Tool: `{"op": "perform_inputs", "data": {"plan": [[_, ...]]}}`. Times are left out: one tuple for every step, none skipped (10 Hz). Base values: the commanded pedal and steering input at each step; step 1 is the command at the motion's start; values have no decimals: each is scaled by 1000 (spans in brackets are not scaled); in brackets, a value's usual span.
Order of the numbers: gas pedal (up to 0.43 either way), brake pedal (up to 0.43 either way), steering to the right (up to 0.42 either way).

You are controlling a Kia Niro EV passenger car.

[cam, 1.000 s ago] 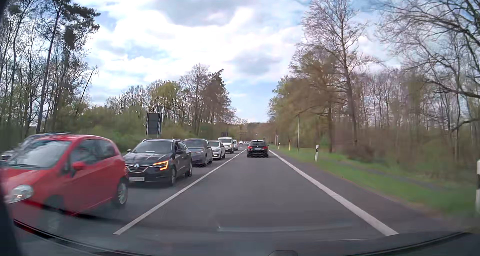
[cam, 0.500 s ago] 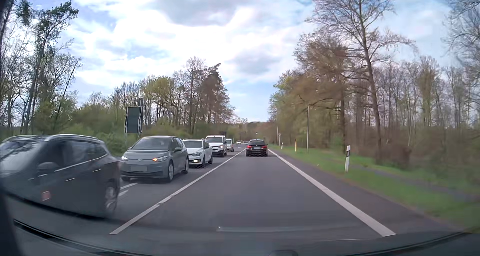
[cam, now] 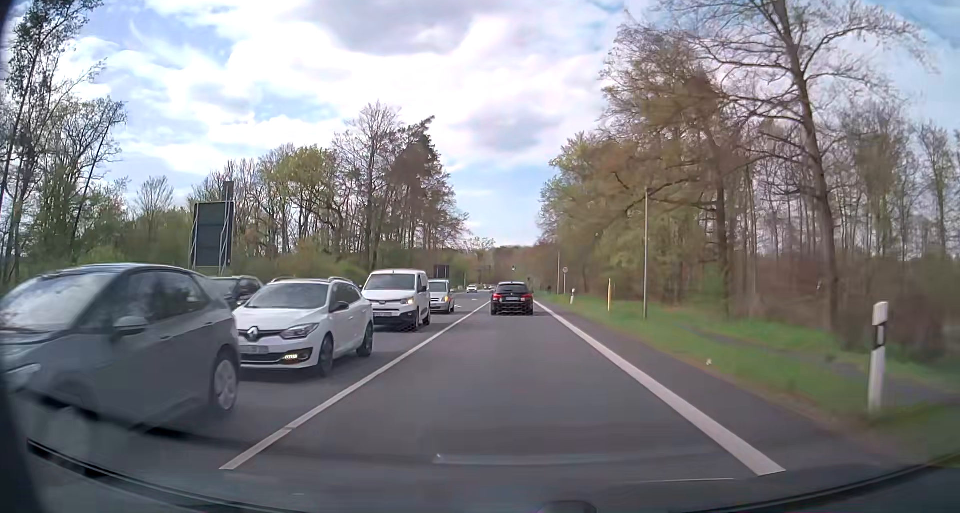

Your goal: Follow the waypoints while adhering to traffic rules and regulations

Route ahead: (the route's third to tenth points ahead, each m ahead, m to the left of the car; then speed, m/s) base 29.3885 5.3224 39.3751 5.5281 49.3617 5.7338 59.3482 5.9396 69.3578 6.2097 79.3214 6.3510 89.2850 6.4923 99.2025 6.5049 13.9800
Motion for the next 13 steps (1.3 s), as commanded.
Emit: {"op": "perform_inputs", "data": {"plan": [[28,0,0],[28,0,0],[28,0,0],[28,0,0],[28,0,0],[28,0,-1],[28,0,-2],[39,0,-4],[39,0,-4],[39,0,-4],[39,0,-4],[39,0,-4],[39,0,-3]]}}
